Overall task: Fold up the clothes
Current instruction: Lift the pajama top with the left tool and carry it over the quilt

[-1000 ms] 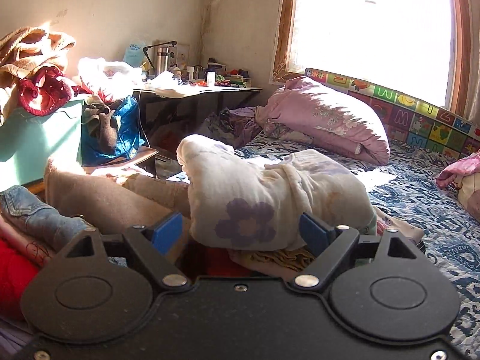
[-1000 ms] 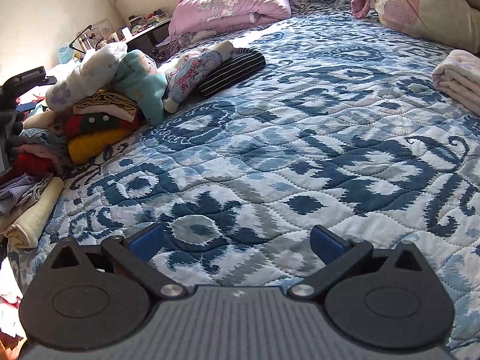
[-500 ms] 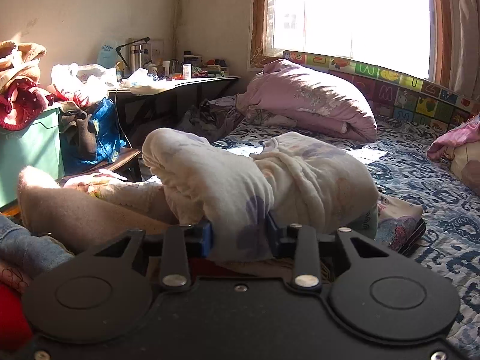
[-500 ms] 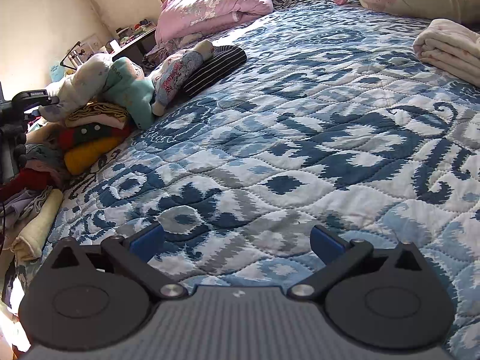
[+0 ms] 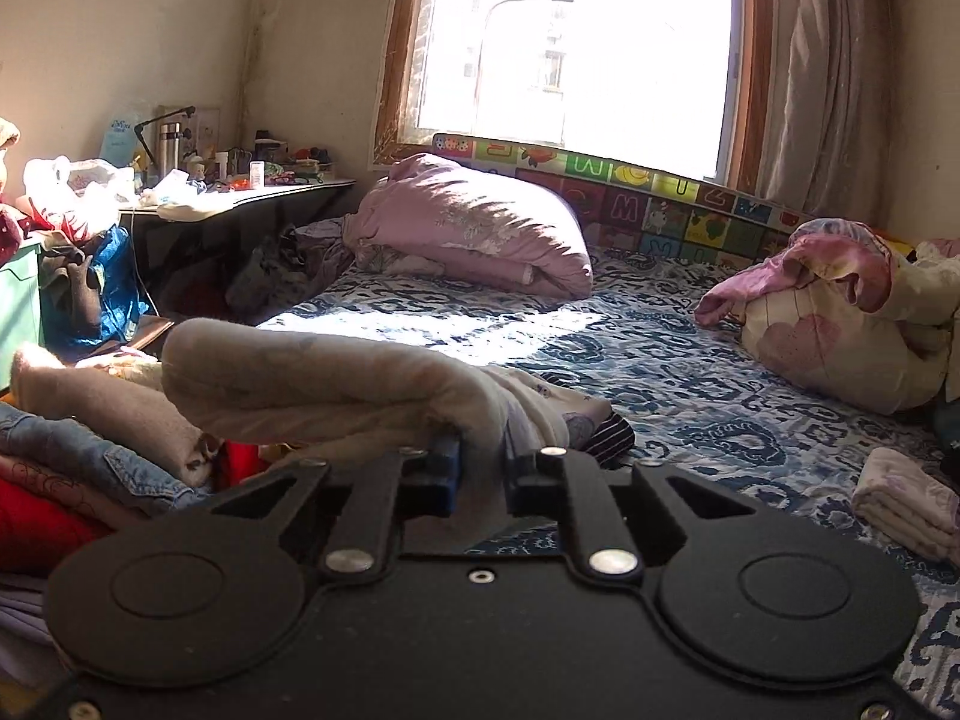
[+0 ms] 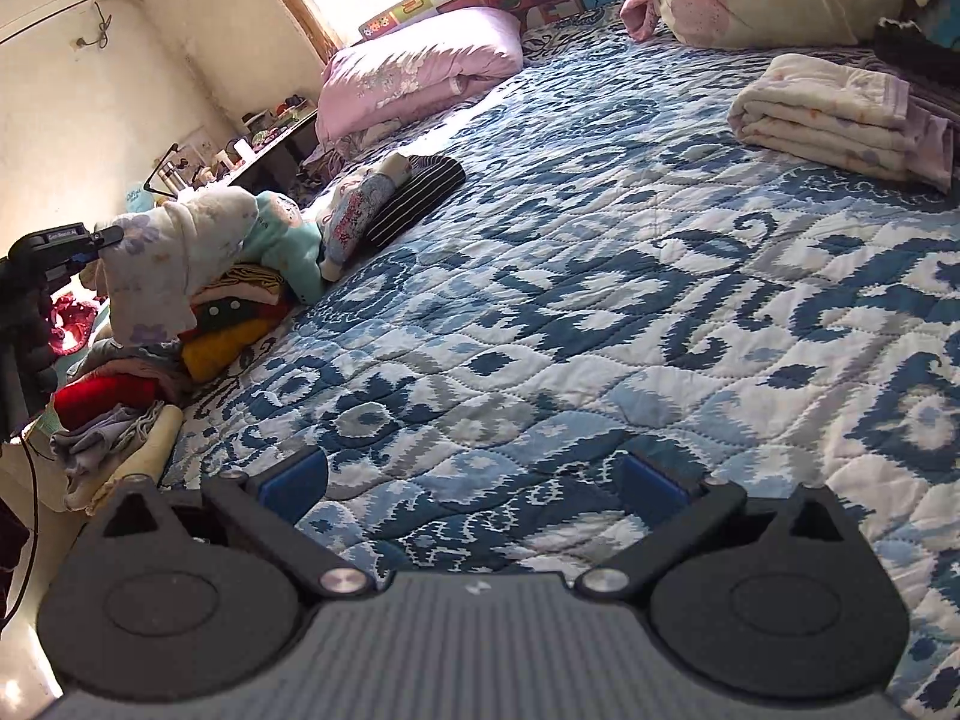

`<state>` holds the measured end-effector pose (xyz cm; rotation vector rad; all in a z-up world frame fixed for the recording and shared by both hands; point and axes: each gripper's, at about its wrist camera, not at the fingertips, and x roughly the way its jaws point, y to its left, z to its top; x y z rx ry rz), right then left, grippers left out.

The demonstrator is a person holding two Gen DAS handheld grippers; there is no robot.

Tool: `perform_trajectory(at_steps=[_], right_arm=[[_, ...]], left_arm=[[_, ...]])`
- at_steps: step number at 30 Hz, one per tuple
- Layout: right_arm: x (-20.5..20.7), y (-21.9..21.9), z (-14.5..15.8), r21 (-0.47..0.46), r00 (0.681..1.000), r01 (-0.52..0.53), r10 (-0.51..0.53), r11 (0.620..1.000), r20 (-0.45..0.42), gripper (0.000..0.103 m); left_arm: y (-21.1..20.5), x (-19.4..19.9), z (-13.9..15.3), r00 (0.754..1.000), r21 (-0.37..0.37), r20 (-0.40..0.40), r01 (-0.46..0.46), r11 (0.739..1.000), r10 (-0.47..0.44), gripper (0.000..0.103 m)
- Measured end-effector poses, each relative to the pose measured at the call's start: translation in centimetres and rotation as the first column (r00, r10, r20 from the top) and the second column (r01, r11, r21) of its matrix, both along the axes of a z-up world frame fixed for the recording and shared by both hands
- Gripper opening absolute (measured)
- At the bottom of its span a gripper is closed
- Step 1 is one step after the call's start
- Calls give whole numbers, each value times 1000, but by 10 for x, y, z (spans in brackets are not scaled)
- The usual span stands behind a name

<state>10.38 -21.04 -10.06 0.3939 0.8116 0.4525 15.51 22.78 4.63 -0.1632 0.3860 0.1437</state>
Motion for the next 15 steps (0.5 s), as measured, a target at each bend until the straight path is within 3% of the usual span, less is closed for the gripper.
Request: perform_trajectory(at_steps=[3, 7, 11, 15], right_arm=[[-18, -28, -4, 18, 999, 42, -42, 999, -25, 103], [-35, -49, -22, 53, 993, 92, -88, 994, -76, 103], [-46, -64, -32, 77, 987, 128, -120, 989, -103, 103], [-53, -71, -35, 76, 984, 148, -139, 986, -108, 103]], left_arm=[[-30, -7, -16, 996, -80, -41, 71, 994, -74, 10], [-83, 1, -44, 980, -213, -89, 154, 965, -176, 9], [-143, 9, -30, 959, -219, -42, 265, 939, -280, 8], [-185, 1, -1, 906, -197, 64, 423, 885, -419, 8]])
